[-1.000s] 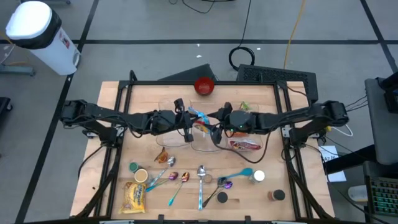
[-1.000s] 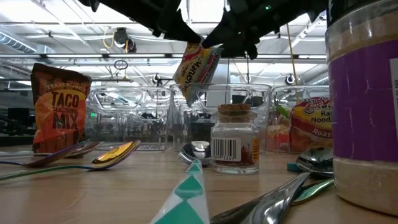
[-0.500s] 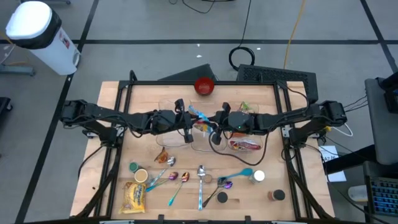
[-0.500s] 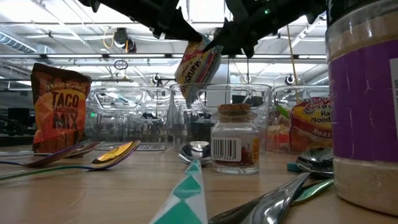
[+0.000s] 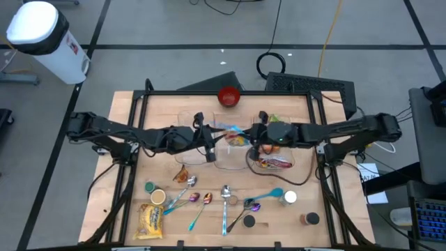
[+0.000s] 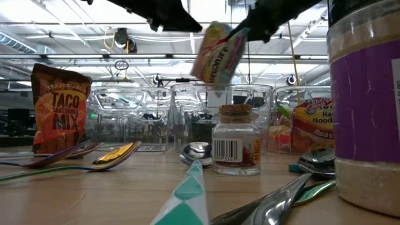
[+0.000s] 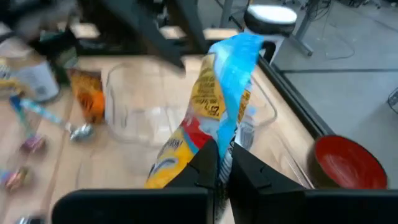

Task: Pick & Place Food Item
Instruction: Put the blue noodle pack into the right transparent bin

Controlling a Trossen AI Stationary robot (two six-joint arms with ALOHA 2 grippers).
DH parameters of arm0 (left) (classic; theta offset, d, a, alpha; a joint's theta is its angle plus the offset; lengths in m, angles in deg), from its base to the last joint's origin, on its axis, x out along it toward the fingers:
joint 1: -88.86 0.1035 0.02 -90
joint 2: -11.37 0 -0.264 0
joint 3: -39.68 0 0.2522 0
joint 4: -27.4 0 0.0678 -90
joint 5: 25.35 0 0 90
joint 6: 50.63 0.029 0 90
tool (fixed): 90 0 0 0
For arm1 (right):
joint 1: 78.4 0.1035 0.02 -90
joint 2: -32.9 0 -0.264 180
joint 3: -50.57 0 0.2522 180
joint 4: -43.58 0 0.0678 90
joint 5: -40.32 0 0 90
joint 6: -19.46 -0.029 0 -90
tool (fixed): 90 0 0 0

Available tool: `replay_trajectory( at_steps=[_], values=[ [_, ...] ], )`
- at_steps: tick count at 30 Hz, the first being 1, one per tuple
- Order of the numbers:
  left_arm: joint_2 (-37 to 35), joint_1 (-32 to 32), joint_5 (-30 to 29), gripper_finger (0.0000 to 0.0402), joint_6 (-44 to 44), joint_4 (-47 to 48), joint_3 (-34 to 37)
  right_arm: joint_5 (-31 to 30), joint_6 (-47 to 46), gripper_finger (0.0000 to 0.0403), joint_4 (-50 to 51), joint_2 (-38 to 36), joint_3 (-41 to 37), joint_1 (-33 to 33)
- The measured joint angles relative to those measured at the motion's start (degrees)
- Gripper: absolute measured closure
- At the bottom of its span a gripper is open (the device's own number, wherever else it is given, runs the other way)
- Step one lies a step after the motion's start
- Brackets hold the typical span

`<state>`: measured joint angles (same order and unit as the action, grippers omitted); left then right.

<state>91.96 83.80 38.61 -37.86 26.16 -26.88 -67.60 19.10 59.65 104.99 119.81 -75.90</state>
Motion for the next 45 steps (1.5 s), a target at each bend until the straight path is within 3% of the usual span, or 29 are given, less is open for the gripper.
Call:
replay_trajectory(
  at_steps=[9,14,21,34,42,45],
  values=[
    [-0.06,-0.17,-0.02,0.0230,-0.74,1.17,-0.02,-0.10,-0.44,0.0399,20.44,-15.36,0.02,5.61],
    [0.03,-0.17,0.32,0.0214,-1.25,1.37,-0.02,-0.18,-0.98,0.0399,34.24,-20.78,0.02,6.60],
    [0.03,-0.17,0.46,0.0210,-2.66,1.48,-0.02,0.15,-0.93,0.0399,50.89,-22.56,-0.01,6.62],
    [0.03,-0.17,0.46,0.0210,-2.79,1.46,-0.02,12.99,4.32,0.0399,43.73,-20.41,-9.58,6.57],
    [0.03,-0.17,0.48,0.0210,-2.88,1.46,-0.02,21.48,4.55,0.0399,41.88,-20.93,-9.77,6.59],
    [0.03,-0.17,0.48,0.0210,-2.92,1.46,-0.02,21.68,5.62,0.0399,41.65,-21.31,-9.77,6.58]
  ],
)
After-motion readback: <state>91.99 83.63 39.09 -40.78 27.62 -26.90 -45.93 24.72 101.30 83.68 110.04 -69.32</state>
